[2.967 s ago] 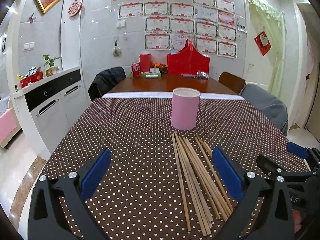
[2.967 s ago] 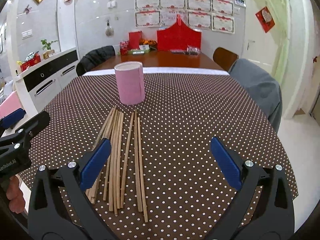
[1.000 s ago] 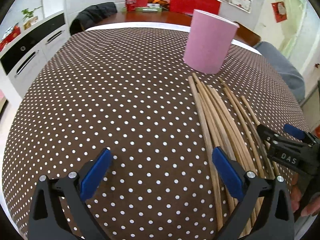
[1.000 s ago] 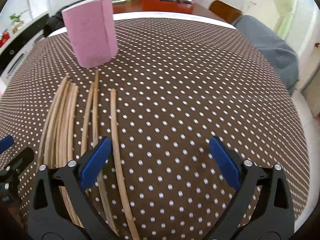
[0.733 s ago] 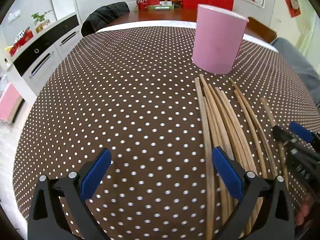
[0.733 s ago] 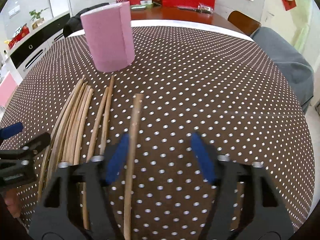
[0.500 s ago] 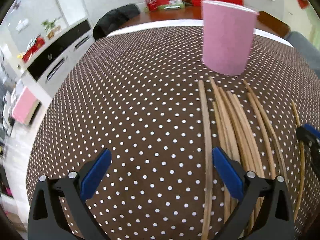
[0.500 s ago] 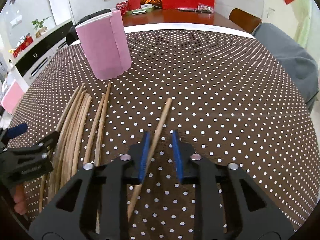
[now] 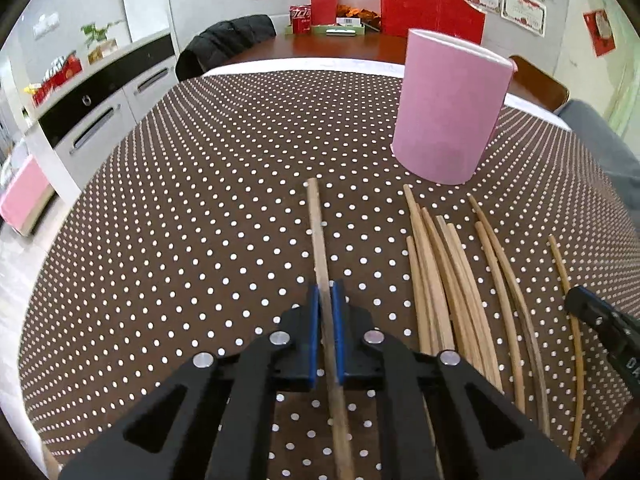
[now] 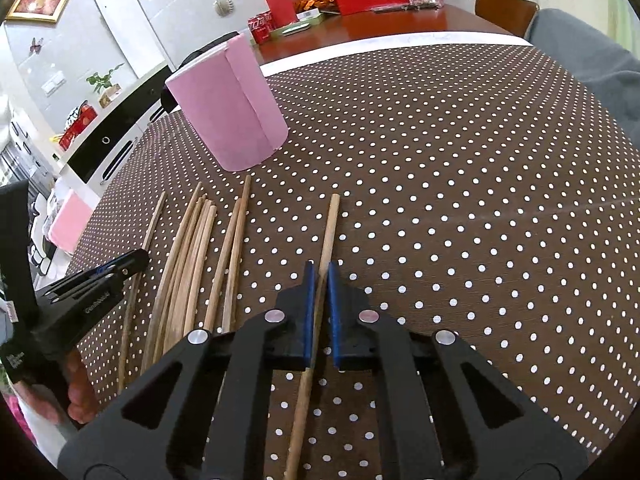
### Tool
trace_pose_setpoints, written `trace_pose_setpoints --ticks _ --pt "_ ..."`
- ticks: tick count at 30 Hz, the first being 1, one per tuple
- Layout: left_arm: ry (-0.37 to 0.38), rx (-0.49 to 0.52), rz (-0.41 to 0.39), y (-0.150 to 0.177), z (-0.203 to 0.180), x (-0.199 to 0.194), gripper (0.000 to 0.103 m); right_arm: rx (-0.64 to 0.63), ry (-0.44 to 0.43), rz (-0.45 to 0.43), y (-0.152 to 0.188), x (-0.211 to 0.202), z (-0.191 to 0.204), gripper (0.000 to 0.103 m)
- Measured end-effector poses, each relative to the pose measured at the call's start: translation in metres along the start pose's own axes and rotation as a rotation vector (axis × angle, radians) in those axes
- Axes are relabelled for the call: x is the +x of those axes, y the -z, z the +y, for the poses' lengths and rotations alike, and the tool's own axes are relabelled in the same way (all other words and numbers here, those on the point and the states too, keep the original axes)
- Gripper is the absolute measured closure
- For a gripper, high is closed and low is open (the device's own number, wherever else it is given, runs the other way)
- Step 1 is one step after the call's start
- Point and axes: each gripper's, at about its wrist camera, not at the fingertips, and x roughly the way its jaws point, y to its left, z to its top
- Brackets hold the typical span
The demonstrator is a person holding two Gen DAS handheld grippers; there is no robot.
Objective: Organize utensils
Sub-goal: 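Lift the left gripper's chopstick upright toward the pink cup while the right gripper carries its own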
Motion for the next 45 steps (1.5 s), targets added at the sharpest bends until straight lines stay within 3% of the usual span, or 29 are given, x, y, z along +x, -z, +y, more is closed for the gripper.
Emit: trace_pose_setpoints --ticks 2,5,13,23,28,40,45 --pt "0.053 -0.028 -0.04 -0.001 0.01 -0.004 0.096 -0.003 0.007 -0.011 0.0 -0.002 0.001 0.097" --pt "0.06 -0.049 -0.11 0.001 0.02 -0.013 0.096 -0.007 0.03 -0.041 0.002 -0.008 0.004 0.097" --pt "0.179 -0.075 -0.251 0.003 0.034 -0.046 0.096 -0.001 0.056 -0.127 -0.004 -0.03 0.017 0.098" --pt "0.352 -0.078 -0.4 -0.014 0.028 -0.098 0.097 0.027 0.13 -0.396 -0.025 -0.093 0.035 0.098" --pt "0.348 -0.06 -0.505 -0.021 0.026 -0.129 0.097 -0.013 0.15 -0.472 -0.037 -0.112 0.046 0.098" --pt "0.341 -0.058 -0.538 -0.038 0.033 -0.172 0.096 -0.046 0.125 -0.559 -0.064 -0.143 0.063 0.098" --pt "0.336 -0.082 -0.662 -0.061 0.027 -0.187 0.096 -0.048 0.114 -0.622 -0.086 -0.154 0.072 0.098"
